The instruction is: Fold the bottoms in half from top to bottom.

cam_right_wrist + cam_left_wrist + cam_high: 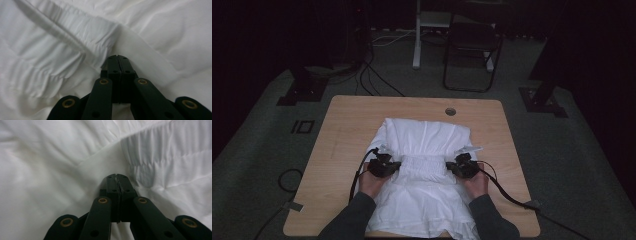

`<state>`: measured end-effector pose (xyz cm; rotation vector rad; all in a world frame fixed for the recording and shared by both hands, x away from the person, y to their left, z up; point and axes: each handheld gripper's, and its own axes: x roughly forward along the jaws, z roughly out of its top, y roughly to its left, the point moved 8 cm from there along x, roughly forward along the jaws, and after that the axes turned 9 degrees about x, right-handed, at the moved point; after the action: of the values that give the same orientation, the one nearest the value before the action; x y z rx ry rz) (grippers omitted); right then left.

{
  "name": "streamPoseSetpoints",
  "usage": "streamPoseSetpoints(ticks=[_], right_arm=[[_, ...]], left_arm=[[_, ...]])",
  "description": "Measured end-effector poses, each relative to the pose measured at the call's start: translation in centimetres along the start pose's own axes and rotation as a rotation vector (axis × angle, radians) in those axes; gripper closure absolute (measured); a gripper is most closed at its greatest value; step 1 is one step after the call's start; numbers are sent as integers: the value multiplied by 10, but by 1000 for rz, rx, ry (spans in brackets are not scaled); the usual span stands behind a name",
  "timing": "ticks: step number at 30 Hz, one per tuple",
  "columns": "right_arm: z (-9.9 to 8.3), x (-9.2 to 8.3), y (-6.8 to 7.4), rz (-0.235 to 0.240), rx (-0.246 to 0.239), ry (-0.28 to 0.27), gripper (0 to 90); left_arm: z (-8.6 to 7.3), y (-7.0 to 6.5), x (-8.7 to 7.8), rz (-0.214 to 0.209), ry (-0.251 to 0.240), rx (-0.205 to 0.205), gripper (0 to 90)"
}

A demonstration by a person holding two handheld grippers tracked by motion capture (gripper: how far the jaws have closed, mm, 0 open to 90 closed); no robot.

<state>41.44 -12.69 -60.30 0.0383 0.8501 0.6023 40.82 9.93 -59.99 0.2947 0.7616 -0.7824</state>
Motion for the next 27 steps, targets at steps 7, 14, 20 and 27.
streamPoseSetpoints(ticks=[7, 14, 20, 27], right_arm=[[-7, -2, 18, 130, -35, -13, 830], [-28, -31, 42, 301, -103, -64, 759], [-17, -46, 31, 249, -66, -143, 697], [-16, -39, 51, 290, -118, -121, 667]], left_arm=[[-4, -20, -5, -3, -31, 41, 838], [-20, -51, -23, -80, -57, 133, 792], [-12, -40, -23, -55, -103, 86, 720], [-16, -70, -16, -144, -67, 168, 710]])
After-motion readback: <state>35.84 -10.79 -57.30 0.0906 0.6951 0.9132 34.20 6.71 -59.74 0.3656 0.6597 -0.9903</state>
